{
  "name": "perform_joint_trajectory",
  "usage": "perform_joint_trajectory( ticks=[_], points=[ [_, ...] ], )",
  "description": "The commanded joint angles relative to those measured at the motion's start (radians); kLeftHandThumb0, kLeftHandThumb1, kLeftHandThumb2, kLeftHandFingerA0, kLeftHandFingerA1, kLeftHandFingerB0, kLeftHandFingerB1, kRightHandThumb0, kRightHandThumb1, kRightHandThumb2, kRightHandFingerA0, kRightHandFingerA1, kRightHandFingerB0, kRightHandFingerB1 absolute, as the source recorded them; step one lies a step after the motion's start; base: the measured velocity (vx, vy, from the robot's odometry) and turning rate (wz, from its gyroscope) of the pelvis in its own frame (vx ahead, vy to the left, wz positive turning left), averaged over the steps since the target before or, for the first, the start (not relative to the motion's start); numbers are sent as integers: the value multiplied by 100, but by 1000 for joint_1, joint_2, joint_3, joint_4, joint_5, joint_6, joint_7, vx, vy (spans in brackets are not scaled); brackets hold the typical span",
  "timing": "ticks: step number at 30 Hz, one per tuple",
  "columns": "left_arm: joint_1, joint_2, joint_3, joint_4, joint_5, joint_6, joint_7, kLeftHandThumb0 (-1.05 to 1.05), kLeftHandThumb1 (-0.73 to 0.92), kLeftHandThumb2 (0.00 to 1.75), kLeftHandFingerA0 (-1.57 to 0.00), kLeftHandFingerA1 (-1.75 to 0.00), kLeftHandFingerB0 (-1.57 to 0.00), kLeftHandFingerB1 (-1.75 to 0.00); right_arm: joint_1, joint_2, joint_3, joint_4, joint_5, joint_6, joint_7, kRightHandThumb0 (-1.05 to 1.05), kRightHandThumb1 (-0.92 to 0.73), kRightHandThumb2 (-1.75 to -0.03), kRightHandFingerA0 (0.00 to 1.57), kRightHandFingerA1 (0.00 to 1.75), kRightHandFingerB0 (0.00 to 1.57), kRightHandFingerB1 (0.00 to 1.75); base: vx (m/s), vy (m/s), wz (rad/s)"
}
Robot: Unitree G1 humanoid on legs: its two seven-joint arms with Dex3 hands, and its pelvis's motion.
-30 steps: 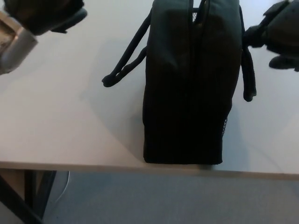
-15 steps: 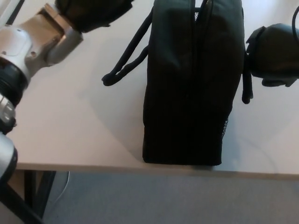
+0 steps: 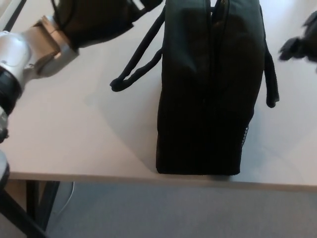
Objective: A lunch bag is kept on the middle of the desk and the robot uses both its hands to grab the opening of the bag from the left and right and moves its hands away from each other to spread the bag open
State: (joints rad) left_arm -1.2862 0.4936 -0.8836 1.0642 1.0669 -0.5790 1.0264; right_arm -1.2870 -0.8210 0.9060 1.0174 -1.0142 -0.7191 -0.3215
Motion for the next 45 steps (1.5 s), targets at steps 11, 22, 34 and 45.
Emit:
perform_joint_trajectory(
  ticks=[11, 22, 34, 45],
  points=[
    [90, 95, -73, 17, 125, -22, 273, 7, 52, 61, -25, -40, -8, -26, -45, -297, -494, -8, 350, -249, 144, -22, -50, -55, 74, 45, 62, 41, 0, 0, 0],
    [74, 70, -81, -7, 141, -2, 250, 4, 35, 86, -20, -54, -3, -48, 34, -191, -586, -81, 417, -207, 348, -25, -43, -53, 74, 44, 56, 38, 0, 0, 0],
    [-8, -54, -55, 103, 118, -8, 396, -7, 51, 55, -9, -34, -2, -28, -48, 79, -386, -6, 210, -56, 382, -44, -49, -66, 25, 36, 25, 36, 0, 0, 0],
    [21, -35, -61, 84, 116, -79, 409, 3, 41, 66, -15, -46, 0, -18, -248, 204, -373, 122, 208, 152, 472, -35, -42, -61, 33, 39, 31, 37, 0, 0, 0]
  ],
)
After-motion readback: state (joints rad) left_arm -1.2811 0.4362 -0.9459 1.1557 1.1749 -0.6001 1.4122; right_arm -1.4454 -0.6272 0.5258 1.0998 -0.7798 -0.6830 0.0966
